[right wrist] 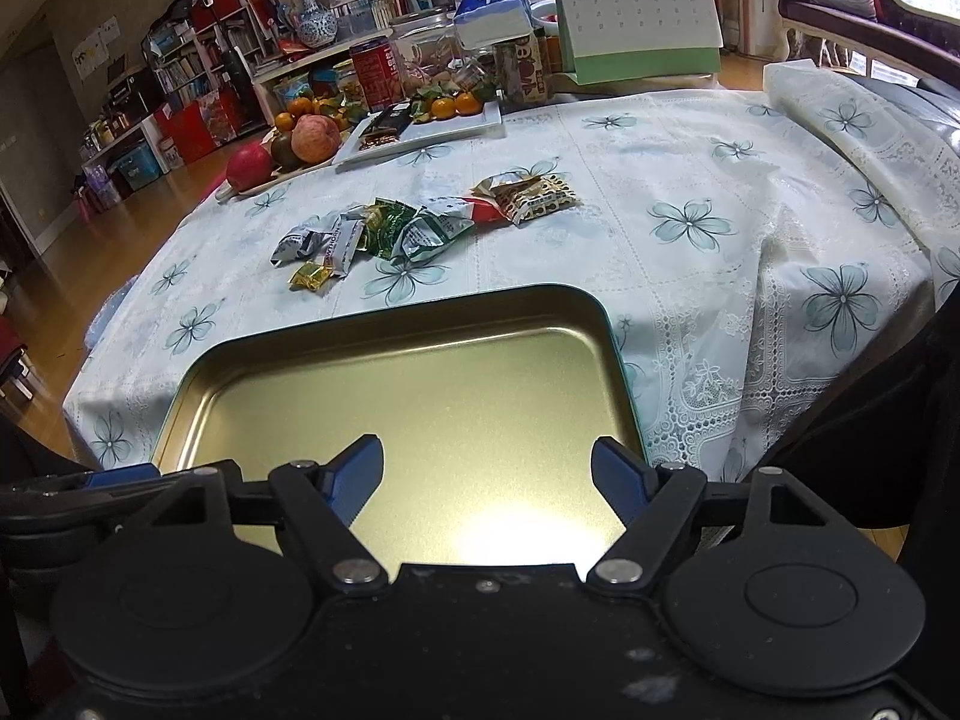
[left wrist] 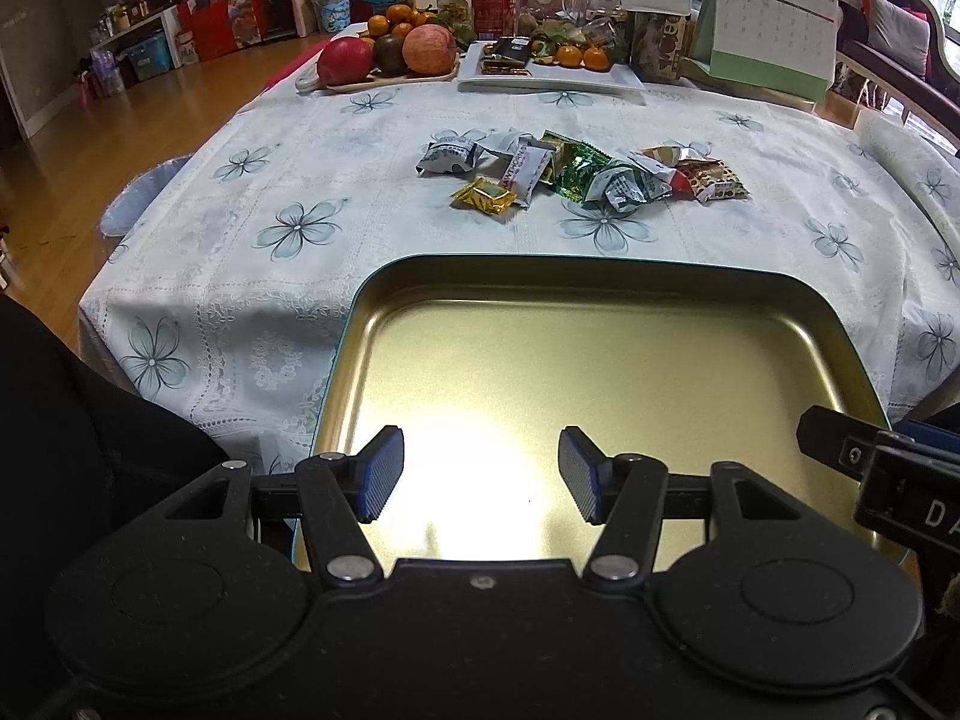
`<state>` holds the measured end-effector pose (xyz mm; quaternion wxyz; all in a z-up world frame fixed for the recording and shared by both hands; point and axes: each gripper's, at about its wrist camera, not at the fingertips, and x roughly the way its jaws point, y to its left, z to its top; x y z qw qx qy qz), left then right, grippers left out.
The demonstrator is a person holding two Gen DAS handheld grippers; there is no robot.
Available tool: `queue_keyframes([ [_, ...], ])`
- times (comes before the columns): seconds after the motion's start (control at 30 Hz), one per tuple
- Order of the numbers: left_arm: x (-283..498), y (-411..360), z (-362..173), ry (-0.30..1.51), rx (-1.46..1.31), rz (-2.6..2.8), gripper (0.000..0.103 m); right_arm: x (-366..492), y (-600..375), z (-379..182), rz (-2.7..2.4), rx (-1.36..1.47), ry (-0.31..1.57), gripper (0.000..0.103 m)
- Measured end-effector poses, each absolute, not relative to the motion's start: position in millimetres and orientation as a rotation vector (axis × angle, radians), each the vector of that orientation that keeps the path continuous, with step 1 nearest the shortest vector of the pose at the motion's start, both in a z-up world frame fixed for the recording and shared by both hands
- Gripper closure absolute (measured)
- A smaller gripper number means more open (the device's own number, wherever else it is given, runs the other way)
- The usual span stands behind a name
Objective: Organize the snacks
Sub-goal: 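Move both tools from the gold tray toward the snack pile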
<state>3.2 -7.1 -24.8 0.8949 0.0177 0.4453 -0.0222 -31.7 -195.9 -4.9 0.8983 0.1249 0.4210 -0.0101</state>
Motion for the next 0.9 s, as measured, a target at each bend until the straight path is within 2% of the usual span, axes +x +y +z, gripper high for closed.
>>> queue_keyframes([
  [0.9, 7.7, -5.6, -30.0, 0.998, 0.027, -0.044, 0.042, -30.5, -192.7, -9.5, -0.014, 0.244, 0.885, 0.023],
])
